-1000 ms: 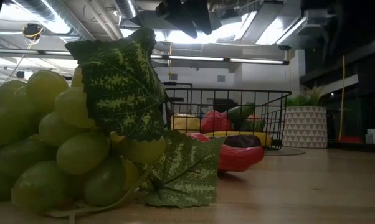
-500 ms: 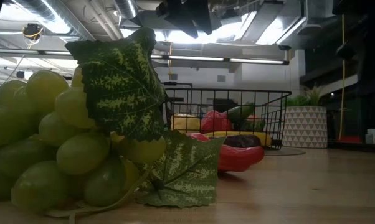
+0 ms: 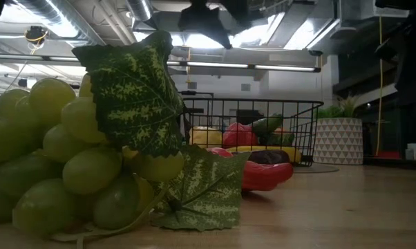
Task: Build produce basket
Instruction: Put the violet eggplant into the black wire basket
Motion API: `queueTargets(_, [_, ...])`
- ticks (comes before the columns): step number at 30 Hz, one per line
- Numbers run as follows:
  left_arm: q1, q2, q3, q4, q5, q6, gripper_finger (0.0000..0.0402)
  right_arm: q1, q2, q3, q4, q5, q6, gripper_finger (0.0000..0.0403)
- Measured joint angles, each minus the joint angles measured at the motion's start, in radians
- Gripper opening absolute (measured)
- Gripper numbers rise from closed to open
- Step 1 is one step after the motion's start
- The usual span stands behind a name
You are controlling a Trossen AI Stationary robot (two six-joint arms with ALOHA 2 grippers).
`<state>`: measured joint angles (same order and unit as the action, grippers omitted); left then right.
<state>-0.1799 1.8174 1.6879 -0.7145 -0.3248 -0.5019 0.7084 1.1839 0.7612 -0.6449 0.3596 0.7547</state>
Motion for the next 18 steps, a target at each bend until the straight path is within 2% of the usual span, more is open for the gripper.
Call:
queueTargets(8, [-0.108, 0.095, 0.0, -0.016, -0.008, -0.009, 0.0264, 0.016, 0.0, 0.0, 0.007, 0.042, 0.0, 0.0155])
queueTargets(13, [-0.145, 0.173, 0.0, 0.097, -0.026, -0.012, 0.0264, 0.016, 0.001, 0.0, 0.015, 0.046, 0.0, 0.0155])
queueTargets(18, [-0.153, 0.248, 0.0, 0.195, -0.098, -0.009, 0.0264, 0.016, 0.001, 0.0, 0.023, 0.05, 0.0, 0.0155])
